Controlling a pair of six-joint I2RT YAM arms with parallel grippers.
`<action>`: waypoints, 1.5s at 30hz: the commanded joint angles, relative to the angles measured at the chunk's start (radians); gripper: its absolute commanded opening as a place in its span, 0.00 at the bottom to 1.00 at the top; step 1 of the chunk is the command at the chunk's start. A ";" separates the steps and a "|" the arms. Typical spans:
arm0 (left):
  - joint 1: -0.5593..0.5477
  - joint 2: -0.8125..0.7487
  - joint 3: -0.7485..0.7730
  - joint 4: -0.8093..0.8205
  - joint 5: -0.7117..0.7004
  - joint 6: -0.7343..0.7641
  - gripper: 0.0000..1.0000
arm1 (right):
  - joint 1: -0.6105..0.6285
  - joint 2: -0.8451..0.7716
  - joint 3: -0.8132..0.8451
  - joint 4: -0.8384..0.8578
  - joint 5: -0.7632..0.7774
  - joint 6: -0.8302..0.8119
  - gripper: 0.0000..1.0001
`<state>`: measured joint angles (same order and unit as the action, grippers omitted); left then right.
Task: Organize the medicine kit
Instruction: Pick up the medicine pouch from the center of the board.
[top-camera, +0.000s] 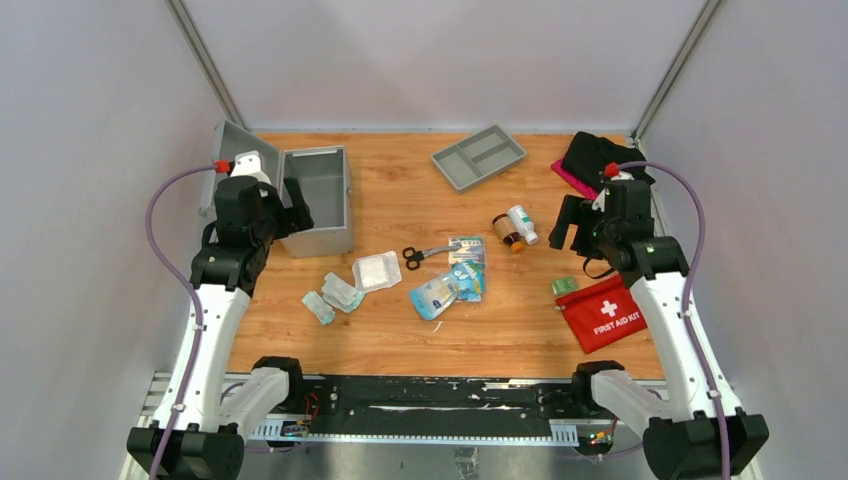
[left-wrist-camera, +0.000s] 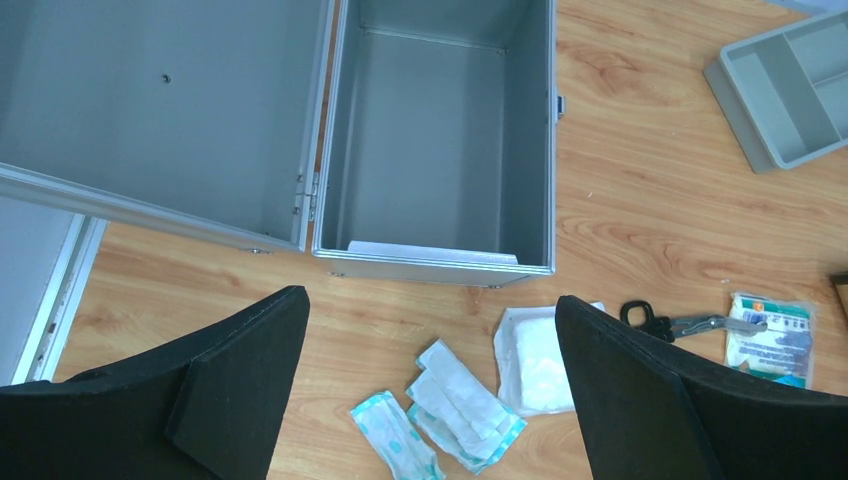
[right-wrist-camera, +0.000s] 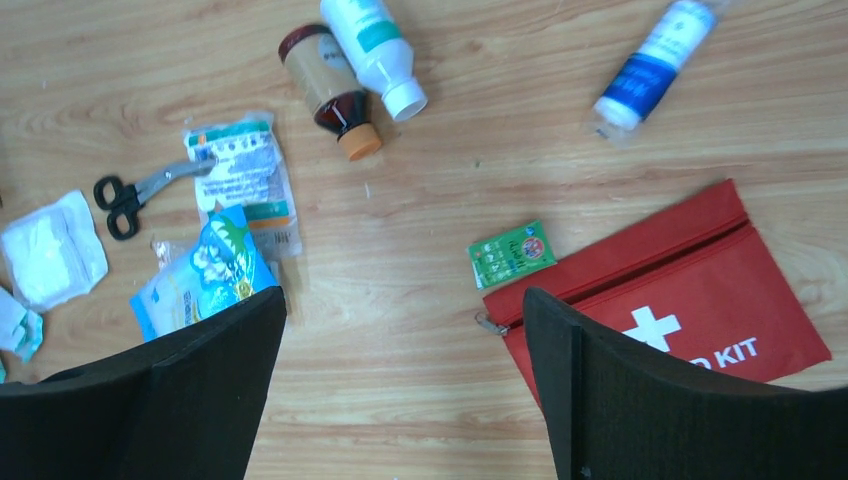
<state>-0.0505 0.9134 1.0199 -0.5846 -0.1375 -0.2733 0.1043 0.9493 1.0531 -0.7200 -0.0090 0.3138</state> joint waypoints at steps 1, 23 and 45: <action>0.022 -0.011 -0.010 0.016 0.029 -0.005 1.00 | -0.015 0.082 0.018 -0.054 -0.139 -0.058 0.91; 0.026 -0.011 -0.017 0.011 0.057 -0.001 1.00 | -0.177 0.274 -0.195 0.029 0.140 0.187 0.60; 0.029 -0.010 -0.020 0.014 0.073 0.003 1.00 | -0.236 0.529 -0.298 0.188 -0.041 0.141 0.34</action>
<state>-0.0319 0.9134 1.0134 -0.5846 -0.0834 -0.2733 -0.1188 1.4395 0.7986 -0.5446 -0.0532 0.4706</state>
